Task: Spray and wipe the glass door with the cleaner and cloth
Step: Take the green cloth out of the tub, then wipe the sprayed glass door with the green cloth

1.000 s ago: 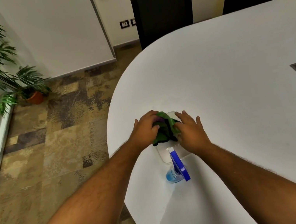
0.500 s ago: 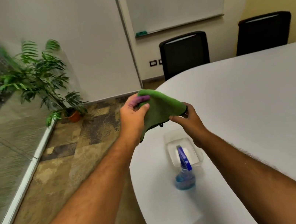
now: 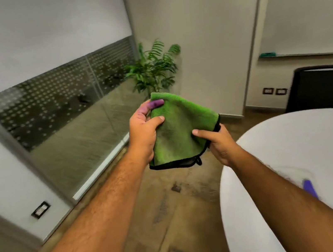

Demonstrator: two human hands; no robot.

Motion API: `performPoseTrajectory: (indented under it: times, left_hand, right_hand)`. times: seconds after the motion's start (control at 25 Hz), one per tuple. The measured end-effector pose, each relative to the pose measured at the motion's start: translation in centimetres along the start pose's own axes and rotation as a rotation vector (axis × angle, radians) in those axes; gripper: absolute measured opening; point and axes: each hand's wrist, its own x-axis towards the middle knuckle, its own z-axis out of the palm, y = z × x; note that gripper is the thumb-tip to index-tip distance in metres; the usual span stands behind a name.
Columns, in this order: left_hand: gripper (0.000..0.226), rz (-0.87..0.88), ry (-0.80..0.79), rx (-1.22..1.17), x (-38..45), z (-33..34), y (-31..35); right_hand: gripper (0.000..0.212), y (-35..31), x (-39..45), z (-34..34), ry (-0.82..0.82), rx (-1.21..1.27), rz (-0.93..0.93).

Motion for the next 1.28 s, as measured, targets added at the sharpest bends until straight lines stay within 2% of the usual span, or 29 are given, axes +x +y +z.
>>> performPoseTrajectory:
  times: [0.12, 0.24, 0.36, 0.52, 0.6, 0.72, 0.92, 1.12, 1.28]
  left_hand:
    - [0.043, -0.035, 0.147, -0.040, -1.2, -10.8, 1.8]
    - [0.046, -0.096, 0.230, 0.001, -3.5, -22.5, 3.3]
    - [0.057, -0.161, 0.198, 0.069, -6.5, -34.4, 5.3]
    - [0.074, -0.186, 0.182, 0.120, -11.0, -48.3, 9.1]
    - [0.073, -0.205, 0.246, 0.132, -13.2, -52.8, 10.4]
    - [0.059, -0.212, 0.367, 0.101, -16.6, -59.6, 12.3]
    - [0.051, -0.075, 0.766, 0.154, -18.6, -69.4, 15.8]
    - [0.046, -0.002, 0.941, 0.240, -19.1, -79.6, 20.8]
    - [0.047, 0.062, 0.989, 0.428, -18.1, -87.2, 24.9]
  right_hand:
    - [0.059, 3.7, -0.1, 10.6, -0.152, 0.076, 0.055]
    - [0.063, 7.9, -1.8, 21.3, -0.255, 0.136, 0.207]
    - [0.052, 11.2, -3.9, 32.1, -0.364, 0.116, 0.370]
    - [0.033, 14.4, -6.0, 46.2, -0.439, 0.165, 0.473]
    - [0.028, 15.5, -6.8, 51.9, -0.455, 0.233, 0.486]
    - [0.042, 17.6, -8.5, 60.6, -0.535, 0.282, 0.564]
    - [0.054, 21.3, -9.5, 71.4, -0.725, 0.392, 0.736]
    - [0.075, 26.0, -10.7, 83.9, -0.894, 0.575, 0.777]
    - [0.043, 28.4, -10.0, 94.9, -0.906, 0.590, 0.764]
